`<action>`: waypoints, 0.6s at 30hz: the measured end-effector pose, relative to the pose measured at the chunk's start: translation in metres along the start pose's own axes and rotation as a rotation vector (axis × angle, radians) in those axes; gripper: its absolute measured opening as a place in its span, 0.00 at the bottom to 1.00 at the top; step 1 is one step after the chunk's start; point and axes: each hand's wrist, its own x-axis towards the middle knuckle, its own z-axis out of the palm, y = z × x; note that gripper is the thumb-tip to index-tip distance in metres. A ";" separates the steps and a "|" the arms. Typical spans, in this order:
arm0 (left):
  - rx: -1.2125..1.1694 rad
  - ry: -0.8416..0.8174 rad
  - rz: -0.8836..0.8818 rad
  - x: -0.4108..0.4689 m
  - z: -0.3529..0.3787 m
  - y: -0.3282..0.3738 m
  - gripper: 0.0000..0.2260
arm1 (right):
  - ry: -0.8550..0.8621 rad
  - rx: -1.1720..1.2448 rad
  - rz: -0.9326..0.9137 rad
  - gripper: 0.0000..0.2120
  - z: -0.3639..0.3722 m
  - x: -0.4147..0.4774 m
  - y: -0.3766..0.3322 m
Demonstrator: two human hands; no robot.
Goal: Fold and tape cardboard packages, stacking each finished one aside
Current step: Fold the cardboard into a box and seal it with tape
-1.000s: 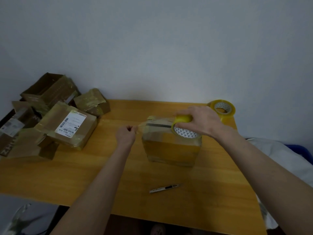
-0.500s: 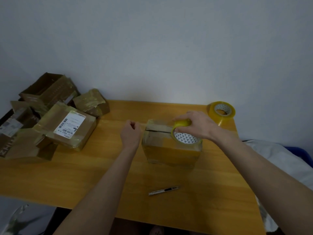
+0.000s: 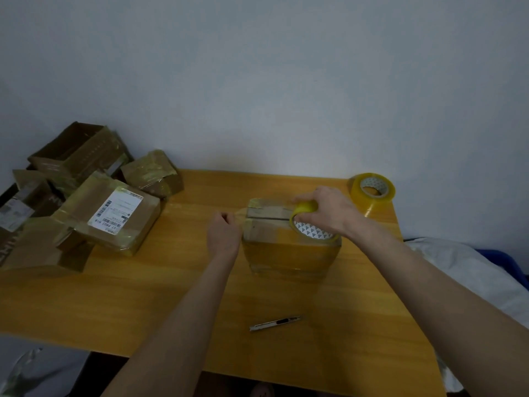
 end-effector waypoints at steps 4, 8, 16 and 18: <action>0.098 -0.102 0.005 0.008 0.005 0.001 0.08 | 0.001 0.010 0.013 0.22 0.001 0.001 -0.003; 0.299 -0.053 0.185 0.000 -0.002 0.009 0.22 | 0.001 0.028 0.028 0.22 0.001 0.002 -0.003; 0.739 -0.409 0.710 -0.048 0.024 0.016 0.36 | -0.002 0.284 0.037 0.36 -0.001 0.001 0.026; 0.790 -0.397 0.724 -0.046 0.027 0.009 0.40 | 0.007 0.450 0.065 0.33 0.000 -0.005 0.042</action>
